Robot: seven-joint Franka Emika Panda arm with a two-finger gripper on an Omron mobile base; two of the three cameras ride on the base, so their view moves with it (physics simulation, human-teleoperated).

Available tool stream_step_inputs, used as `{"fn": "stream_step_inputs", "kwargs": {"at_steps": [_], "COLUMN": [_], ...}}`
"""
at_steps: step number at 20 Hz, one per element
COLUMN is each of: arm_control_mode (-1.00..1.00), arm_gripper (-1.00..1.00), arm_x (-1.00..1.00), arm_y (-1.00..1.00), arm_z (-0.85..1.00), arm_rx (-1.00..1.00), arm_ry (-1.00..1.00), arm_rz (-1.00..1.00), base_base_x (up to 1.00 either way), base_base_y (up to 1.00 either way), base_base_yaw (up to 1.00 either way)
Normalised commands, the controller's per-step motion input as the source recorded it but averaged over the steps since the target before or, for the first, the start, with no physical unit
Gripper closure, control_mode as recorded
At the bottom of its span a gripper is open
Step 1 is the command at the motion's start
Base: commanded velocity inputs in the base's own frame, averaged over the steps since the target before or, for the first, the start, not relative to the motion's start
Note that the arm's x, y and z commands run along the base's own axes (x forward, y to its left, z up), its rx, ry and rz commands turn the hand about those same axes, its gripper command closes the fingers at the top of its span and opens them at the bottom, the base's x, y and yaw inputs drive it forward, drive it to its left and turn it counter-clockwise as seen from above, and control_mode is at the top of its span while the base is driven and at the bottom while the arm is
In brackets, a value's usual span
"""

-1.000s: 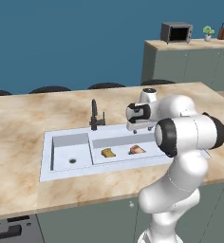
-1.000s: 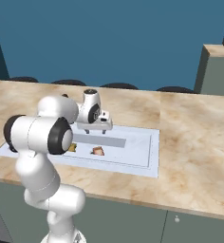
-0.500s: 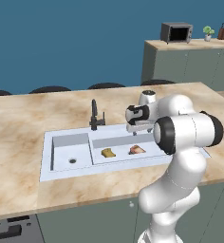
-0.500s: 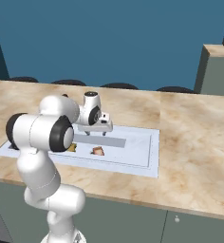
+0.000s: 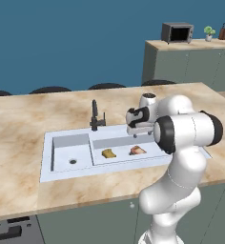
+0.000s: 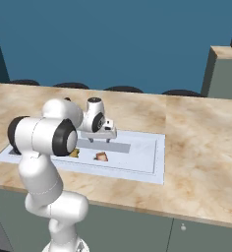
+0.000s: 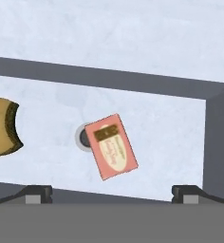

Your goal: Pick up the bar soap and sponge from the sink, and place them back in the cabinet, and close the cabinet doors.

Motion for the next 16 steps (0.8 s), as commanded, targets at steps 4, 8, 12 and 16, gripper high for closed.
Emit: {"fn": "stream_step_inputs", "kwargs": {"at_steps": [4,8,12,16], "arm_control_mode": [-1.0,-1.0,-1.0,-1.0], "arm_gripper": [-1.0,-1.0,-1.0,-1.0], "arm_x": [0.01,0.02,0.08,0.07], "arm_y": [0.0,0.0,0.0,0.0], "arm_z": [-0.08,-0.13,-0.16,-0.16], "arm_rx": [0.0,0.0,0.0,0.0], "arm_ry": [0.0,0.0,0.0,0.0], "arm_rz": [0.0,0.0,0.0,0.0], "base_base_x": [0.0,0.0,0.0,0.0], "base_base_y": [0.0,0.0,0.0,0.0], "base_base_yaw": [0.0,0.0,0.0,0.0]}}
